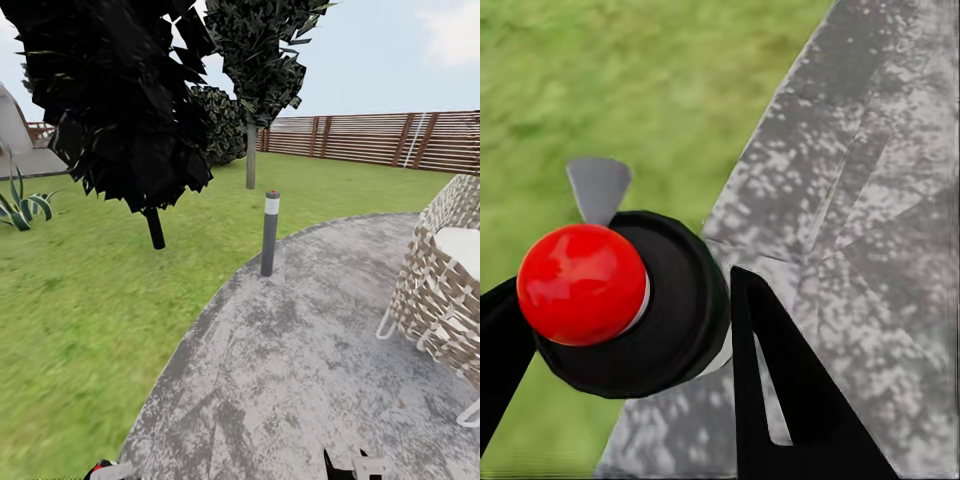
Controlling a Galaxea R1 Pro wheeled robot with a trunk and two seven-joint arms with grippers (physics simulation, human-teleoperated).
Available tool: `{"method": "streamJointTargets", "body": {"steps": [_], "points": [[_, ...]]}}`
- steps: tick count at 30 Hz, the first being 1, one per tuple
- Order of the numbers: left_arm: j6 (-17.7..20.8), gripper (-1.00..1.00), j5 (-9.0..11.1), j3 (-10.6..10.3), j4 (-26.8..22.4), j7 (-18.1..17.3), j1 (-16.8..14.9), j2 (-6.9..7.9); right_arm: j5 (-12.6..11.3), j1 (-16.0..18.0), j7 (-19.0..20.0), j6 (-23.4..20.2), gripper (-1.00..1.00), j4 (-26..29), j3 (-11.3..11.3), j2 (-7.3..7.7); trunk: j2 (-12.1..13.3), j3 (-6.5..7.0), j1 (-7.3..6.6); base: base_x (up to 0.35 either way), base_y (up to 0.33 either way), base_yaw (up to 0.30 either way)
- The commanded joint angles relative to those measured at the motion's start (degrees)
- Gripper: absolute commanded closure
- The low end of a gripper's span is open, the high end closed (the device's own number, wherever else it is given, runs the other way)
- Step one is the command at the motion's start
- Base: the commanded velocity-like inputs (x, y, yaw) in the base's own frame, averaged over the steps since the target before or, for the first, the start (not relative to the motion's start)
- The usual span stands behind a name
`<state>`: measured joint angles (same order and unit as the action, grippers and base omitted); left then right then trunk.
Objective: Pick up the pesticide atomizer in the garden and spray insectifuge to fully cover both potted plants in the garden.
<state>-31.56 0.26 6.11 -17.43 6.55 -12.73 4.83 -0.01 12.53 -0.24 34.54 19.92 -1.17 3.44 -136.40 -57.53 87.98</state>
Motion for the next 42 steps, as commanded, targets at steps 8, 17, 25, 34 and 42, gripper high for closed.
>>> {"method": "streamJointTargets", "body": {"steps": [8,17,25,34,42], "points": [[-0.17,1.00,-0.34,-0.15,0.03,0.10,-0.02,-0.08,-0.01,0.07,0.06,0.18,-1.00,-0.10,-0.01,-0.01,-0.02,-0.05,-0.04,-0.258,0.027,-0.267],[-0.17,1.00,-0.43,-0.23,0.03,0.13,-0.02,-0.08,-0.01,0.05,0.06,0.17,-1.00,-0.14,0.02,-0.01,0.78,0.31,-0.48,-0.009,0.000,-0.267],[-0.17,1.00,-0.34,-0.23,0.03,0.13,-0.02,-0.08,0.01,0.09,0.06,0.18,-1.00,-0.14,0.02,-0.01,3.99,1.75,-2.24,0.000,0.000,-0.267],[-0.17,1.00,0.24,-0.17,-0.05,0.13,-0.02,-0.05,0.01,0.07,0.06,0.18,-1.00,-0.14,0.02,-0.01,7.20,3.19,-4.00,0.000,0.000,-0.273],[-0.11,1.00,0.19,-0.15,-0.14,0.09,-0.02,-0.06,0.01,0.08,0.01,0.17,-1.00,-0.14,0.02,-0.01,7.20,3.19,-4.00,0.000,0.000,-0.291]]}}
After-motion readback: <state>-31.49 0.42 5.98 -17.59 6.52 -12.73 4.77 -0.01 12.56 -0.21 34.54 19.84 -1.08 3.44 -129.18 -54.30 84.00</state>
